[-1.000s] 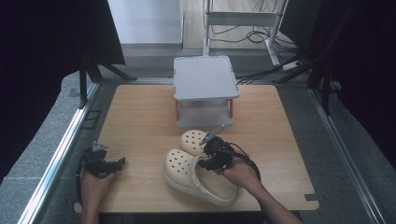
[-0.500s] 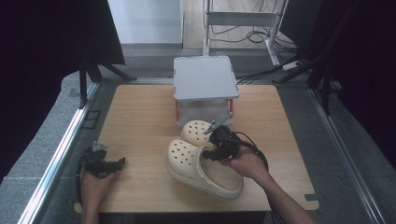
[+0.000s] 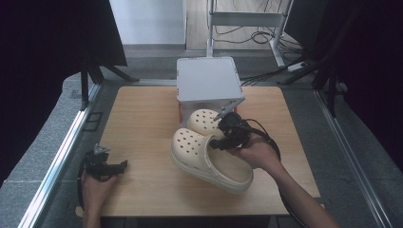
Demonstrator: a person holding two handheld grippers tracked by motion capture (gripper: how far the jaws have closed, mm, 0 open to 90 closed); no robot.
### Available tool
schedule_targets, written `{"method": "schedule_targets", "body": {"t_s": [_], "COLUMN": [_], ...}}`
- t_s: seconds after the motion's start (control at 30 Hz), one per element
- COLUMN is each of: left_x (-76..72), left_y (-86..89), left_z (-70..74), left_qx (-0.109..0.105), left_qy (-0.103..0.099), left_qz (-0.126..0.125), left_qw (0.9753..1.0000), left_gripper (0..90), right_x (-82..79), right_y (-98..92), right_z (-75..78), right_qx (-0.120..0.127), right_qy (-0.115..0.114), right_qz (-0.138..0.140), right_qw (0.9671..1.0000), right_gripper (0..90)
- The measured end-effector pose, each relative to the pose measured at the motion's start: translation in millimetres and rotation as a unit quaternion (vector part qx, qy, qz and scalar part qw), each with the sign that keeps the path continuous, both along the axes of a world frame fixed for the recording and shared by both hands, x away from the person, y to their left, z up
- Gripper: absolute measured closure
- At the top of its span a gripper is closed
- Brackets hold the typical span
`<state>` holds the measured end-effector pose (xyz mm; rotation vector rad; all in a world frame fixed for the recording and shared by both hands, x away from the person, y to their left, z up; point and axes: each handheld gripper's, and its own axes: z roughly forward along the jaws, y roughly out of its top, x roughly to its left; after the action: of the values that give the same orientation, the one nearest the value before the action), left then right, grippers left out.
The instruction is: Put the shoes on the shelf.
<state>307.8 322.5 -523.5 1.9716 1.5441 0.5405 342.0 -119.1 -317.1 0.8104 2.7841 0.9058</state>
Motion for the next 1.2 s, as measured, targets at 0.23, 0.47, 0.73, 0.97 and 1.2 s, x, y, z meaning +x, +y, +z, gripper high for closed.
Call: {"method": "schedule_targets", "body": {"t_s": [0.23,0.47,0.73,0.97,1.2], "left_x": [0.0,0.1,0.0,0.3,0.3], "left_y": [-0.2,-0.3,-0.2,-0.2,-0.3], "left_z": [-0.2,-0.2,-0.2,-0.1,-0.2], "left_qx": [-0.001,-0.002,-0.002,-0.002,-0.002], "left_qy": [-0.001,-0.001,-0.001,-0.001,-0.001], "left_qz": [0.001,0.001,0.001,0.0,0.001], "left_qw": [1.0,1.0,1.0,1.0,1.0], "left_gripper": [0.9,0.9,0.9,0.9,0.9], "right_x": [10.1,25.4,48.3,72.8,98.6], "right_y": [-4.9,-4.3,3.8,13.8,23.6], "right_z": [19.4,31.0,44.8,51.8,53.2], "right_qx": [0.003,0.001,0.007,0.006,0.003], "right_qy": [-0.005,-0.013,-0.02,-0.02,-0.023], "right_qz": [-0.017,-0.043,-0.09,-0.135,-0.187], "right_qw": [0.9998,0.999,0.9957,0.9906,0.982], "right_gripper": [64.0,64.0,64.1,64.2,64.2]}}
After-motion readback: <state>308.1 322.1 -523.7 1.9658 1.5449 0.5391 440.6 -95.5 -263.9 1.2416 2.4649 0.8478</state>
